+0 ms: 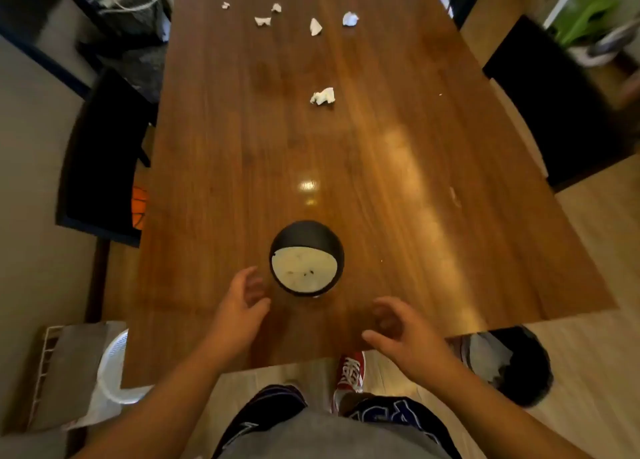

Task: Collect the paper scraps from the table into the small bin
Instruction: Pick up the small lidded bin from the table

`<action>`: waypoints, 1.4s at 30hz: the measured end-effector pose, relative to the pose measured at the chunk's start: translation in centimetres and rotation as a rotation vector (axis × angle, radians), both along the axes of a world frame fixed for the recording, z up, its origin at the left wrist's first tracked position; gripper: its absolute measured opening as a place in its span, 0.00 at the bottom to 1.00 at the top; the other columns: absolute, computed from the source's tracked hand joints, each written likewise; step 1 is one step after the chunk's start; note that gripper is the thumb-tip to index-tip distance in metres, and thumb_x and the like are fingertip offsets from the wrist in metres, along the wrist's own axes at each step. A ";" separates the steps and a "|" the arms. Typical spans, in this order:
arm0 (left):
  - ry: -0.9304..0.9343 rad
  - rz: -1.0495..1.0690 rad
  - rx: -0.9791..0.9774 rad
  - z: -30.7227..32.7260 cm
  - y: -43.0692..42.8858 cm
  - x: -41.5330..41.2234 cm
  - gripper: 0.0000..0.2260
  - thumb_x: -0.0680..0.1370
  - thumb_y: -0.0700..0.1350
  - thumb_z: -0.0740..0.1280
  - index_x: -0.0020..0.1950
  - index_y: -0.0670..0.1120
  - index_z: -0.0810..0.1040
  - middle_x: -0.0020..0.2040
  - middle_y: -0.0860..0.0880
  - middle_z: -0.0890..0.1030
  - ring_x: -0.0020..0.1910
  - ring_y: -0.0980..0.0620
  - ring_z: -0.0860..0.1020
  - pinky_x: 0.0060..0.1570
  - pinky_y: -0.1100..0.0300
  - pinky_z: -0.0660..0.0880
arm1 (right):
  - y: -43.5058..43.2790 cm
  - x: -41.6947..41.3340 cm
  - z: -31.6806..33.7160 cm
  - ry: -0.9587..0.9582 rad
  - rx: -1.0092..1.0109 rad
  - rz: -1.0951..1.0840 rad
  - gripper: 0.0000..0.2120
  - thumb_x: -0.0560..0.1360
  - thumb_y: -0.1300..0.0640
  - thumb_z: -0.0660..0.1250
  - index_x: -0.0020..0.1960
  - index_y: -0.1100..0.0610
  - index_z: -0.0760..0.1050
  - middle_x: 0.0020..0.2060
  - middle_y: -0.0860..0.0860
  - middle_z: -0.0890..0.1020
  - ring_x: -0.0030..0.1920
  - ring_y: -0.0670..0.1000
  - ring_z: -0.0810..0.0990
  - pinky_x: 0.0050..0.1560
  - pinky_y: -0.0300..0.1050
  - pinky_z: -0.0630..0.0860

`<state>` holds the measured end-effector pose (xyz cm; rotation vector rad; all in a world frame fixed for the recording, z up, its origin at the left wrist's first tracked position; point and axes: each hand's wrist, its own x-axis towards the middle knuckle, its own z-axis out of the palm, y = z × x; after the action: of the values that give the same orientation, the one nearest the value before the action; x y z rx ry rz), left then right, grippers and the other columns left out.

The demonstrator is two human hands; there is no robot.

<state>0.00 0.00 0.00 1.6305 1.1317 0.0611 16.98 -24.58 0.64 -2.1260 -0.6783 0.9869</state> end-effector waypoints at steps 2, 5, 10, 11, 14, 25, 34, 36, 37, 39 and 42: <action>0.000 -0.072 -0.045 -0.2 0.5 1.4 0.34 0.79 0.29 0.66 0.80 0.53 0.61 0.68 0.56 0.72 0.67 0.56 0.71 0.50 0.70 0.74 | 2.3 1.0 0.3 0.040 0.004 0.030 0.31 0.69 0.43 0.74 0.68 0.35 0.65 0.57 0.32 0.73 0.56 0.36 0.75 0.54 0.38 0.77; 0.025 -0.149 -0.074 -0.6 0.9 2.7 0.38 0.77 0.29 0.69 0.78 0.58 0.61 0.64 0.61 0.72 0.68 0.56 0.70 0.51 0.71 0.76 | 5.4 1.7 0.6 0.098 0.035 0.069 0.35 0.70 0.46 0.74 0.71 0.35 0.60 0.63 0.35 0.73 0.62 0.38 0.73 0.59 0.41 0.75; 0.006 -0.190 -0.094 -0.5 1.1 3.5 0.37 0.75 0.35 0.76 0.77 0.58 0.62 0.62 0.64 0.73 0.59 0.68 0.74 0.48 0.78 0.75 | 7.6 1.9 0.4 0.108 0.063 0.083 0.34 0.73 0.49 0.72 0.73 0.36 0.61 0.68 0.39 0.73 0.68 0.43 0.72 0.66 0.51 0.74; -0.009 -0.176 -0.103 -0.5 1.2 3.5 0.37 0.75 0.35 0.76 0.74 0.60 0.63 0.61 0.65 0.73 0.57 0.71 0.75 0.48 0.77 0.76 | 7.8 2.0 0.5 0.126 0.076 0.069 0.33 0.73 0.50 0.72 0.72 0.34 0.61 0.66 0.36 0.74 0.68 0.42 0.71 0.65 0.50 0.75; -0.027 -0.195 -0.122 -0.1 1.5 3.3 0.37 0.74 0.35 0.76 0.65 0.72 0.65 0.61 0.65 0.75 0.58 0.71 0.76 0.48 0.72 0.78 | 8.1 2.3 0.9 0.187 0.126 0.031 0.32 0.73 0.52 0.71 0.63 0.22 0.61 0.58 0.25 0.74 0.62 0.31 0.72 0.58 0.39 0.75; -0.002 -0.350 -0.019 2.5 2.7 2.1 0.34 0.60 0.61 0.81 0.58 0.75 0.64 0.61 0.68 0.74 0.64 0.64 0.74 0.63 0.56 0.75 | 9.4 2.3 2.3 0.443 0.239 -0.178 0.28 0.74 0.66 0.65 0.67 0.41 0.74 0.60 0.43 0.81 0.65 0.48 0.77 0.65 0.58 0.76; -0.224 -0.546 -0.016 2.7 2.8 1.0 0.54 0.57 0.58 0.86 0.77 0.65 0.60 0.70 0.68 0.73 0.71 0.65 0.71 0.65 0.63 0.73 | 8.8 -1.6 5.4 0.460 0.308 -0.264 0.27 0.73 0.62 0.62 0.64 0.36 0.76 0.63 0.43 0.80 0.65 0.47 0.77 0.67 0.56 0.73; -0.242 -0.602 -0.036 2.6 2.2 0.9 0.55 0.58 0.55 0.86 0.78 0.64 0.58 0.68 0.71 0.72 0.68 0.69 0.71 0.61 0.70 0.74 | 7.6 -2.8 5.7 0.488 0.313 -0.326 0.29 0.70 0.61 0.60 0.63 0.34 0.75 0.62 0.40 0.80 0.65 0.46 0.77 0.66 0.54 0.74; -0.257 -0.627 -0.047 2.8 1.7 1.0 0.54 0.58 0.54 0.86 0.77 0.67 0.58 0.66 0.74 0.72 0.67 0.72 0.71 0.59 0.74 0.73 | 6.8 -3.5 5.8 0.481 0.316 -0.359 0.29 0.71 0.61 0.59 0.63 0.32 0.75 0.62 0.40 0.80 0.65 0.46 0.77 0.65 0.54 0.75; -0.275 -0.682 -0.069 3.2 0.3 1.4 0.51 0.58 0.53 0.86 0.71 0.75 0.59 0.63 0.77 0.72 0.64 0.76 0.71 0.53 0.81 0.71 | 4.5 -5.1 5.8 0.413 0.308 -0.423 0.29 0.73 0.64 0.59 0.64 0.36 0.75 0.61 0.42 0.81 0.63 0.48 0.79 0.62 0.51 0.76; -0.292 -0.761 -0.090 3.3 -2.4 2.0 0.46 0.56 0.56 0.85 0.63 0.82 0.63 0.61 0.76 0.75 0.61 0.73 0.75 0.50 0.78 0.74 | -0.9 -8.5 4.6 0.253 0.194 -0.624 0.20 0.77 0.66 0.62 0.62 0.47 0.78 0.58 0.48 0.82 0.58 0.50 0.80 0.56 0.44 0.76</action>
<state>2.00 -2.44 3.33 1.8013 0.2468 -0.2356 8.44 -25.50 5.21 -1.8202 0.0270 0.7776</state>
